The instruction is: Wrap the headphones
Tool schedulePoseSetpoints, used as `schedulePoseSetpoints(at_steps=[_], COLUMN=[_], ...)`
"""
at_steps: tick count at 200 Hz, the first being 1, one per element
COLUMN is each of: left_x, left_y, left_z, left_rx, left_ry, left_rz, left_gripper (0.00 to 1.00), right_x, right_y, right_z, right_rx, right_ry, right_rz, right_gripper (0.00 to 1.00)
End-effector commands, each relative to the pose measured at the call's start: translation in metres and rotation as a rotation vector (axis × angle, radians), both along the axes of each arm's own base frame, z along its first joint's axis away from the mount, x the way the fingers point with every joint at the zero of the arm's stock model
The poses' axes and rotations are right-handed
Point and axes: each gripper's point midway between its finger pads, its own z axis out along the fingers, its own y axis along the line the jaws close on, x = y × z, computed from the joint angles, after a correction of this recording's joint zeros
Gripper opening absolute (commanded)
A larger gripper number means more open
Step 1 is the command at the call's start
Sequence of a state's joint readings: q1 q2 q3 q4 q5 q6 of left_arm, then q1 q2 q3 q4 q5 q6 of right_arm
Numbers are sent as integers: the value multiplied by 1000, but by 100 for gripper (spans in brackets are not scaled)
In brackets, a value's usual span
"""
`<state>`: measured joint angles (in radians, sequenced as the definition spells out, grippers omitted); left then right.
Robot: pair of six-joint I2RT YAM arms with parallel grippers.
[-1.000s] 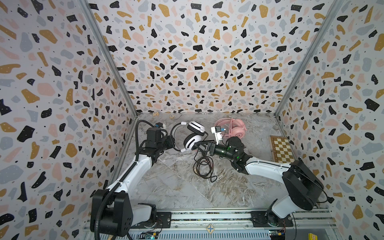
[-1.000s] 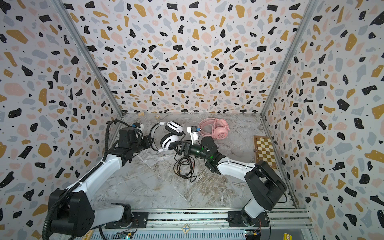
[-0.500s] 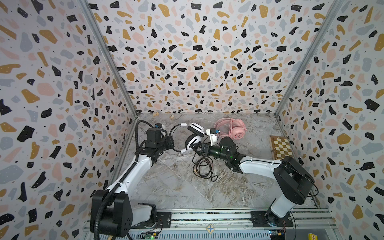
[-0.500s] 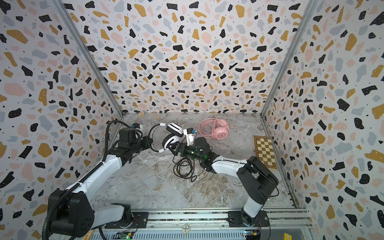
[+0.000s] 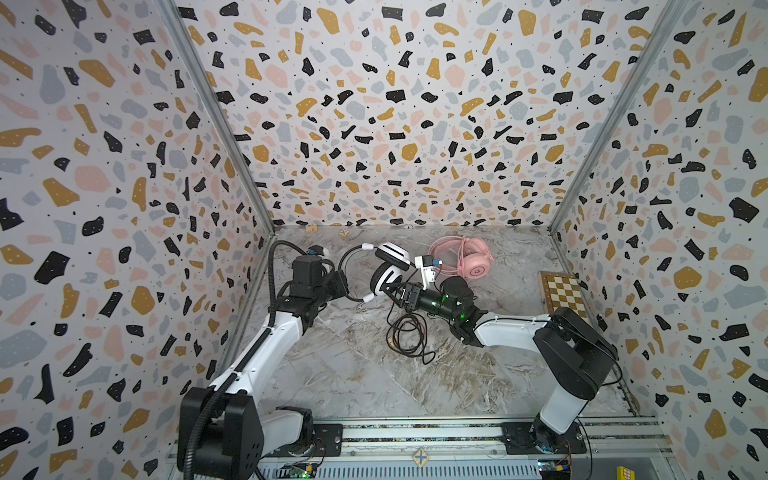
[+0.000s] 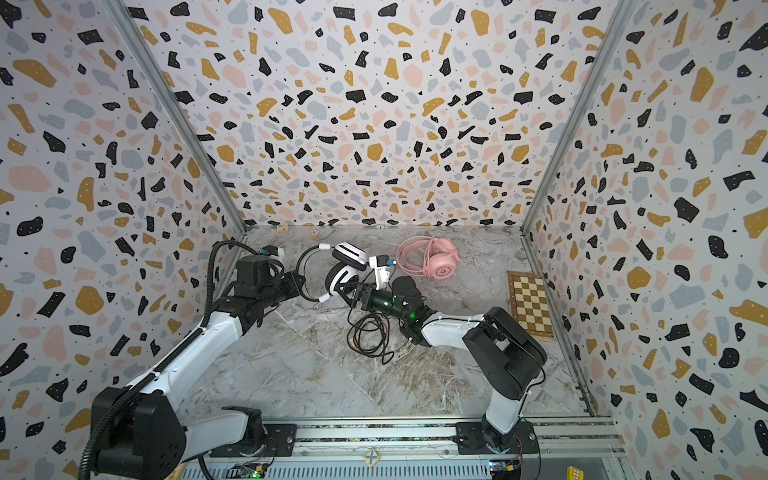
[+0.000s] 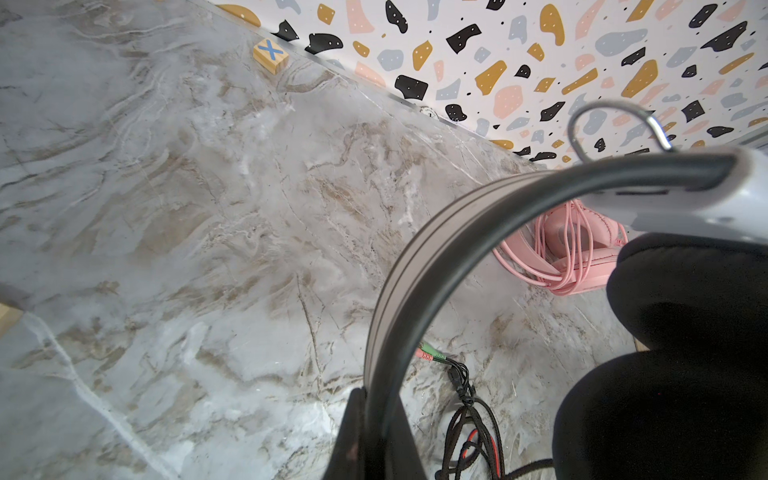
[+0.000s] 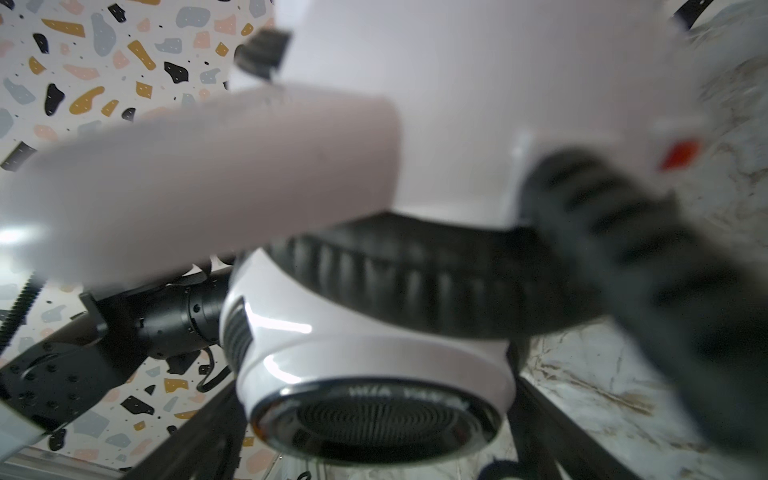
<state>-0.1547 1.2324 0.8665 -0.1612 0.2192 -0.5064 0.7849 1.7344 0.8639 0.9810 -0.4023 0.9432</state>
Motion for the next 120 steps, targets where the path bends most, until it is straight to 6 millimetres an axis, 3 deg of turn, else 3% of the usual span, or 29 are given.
schedulePoseSetpoints(at_steps=[1, 19, 36, 45, 85, 120], left_x=[0, 2, 5, 6, 8, 7], left_y=[-25, -26, -22, -19, -9, -11], left_z=[43, 45, 48, 49, 46, 46], left_rx=[-83, -85, -63, -47, -17, -31], left_ry=[-121, -126, -129, -132, -124, -128], left_rz=[-95, -95, -81, -73, -56, -67], left_gripper=[0, 0, 0, 0, 0, 0], right_x=[-11, -14, -20, -21, -14, 6], right_y=[0, -3, -6, -10, -66, -97], right_z=[38, 39, 38, 33, 28, 23], right_rx=[93, 88, 65, 45, 11, -87], right_ry=[-90, -99, -110, -108, -118, -145], right_rz=[35, 36, 53, 51, -39, -102], right_gripper=[88, 86, 100, 99, 99, 99])
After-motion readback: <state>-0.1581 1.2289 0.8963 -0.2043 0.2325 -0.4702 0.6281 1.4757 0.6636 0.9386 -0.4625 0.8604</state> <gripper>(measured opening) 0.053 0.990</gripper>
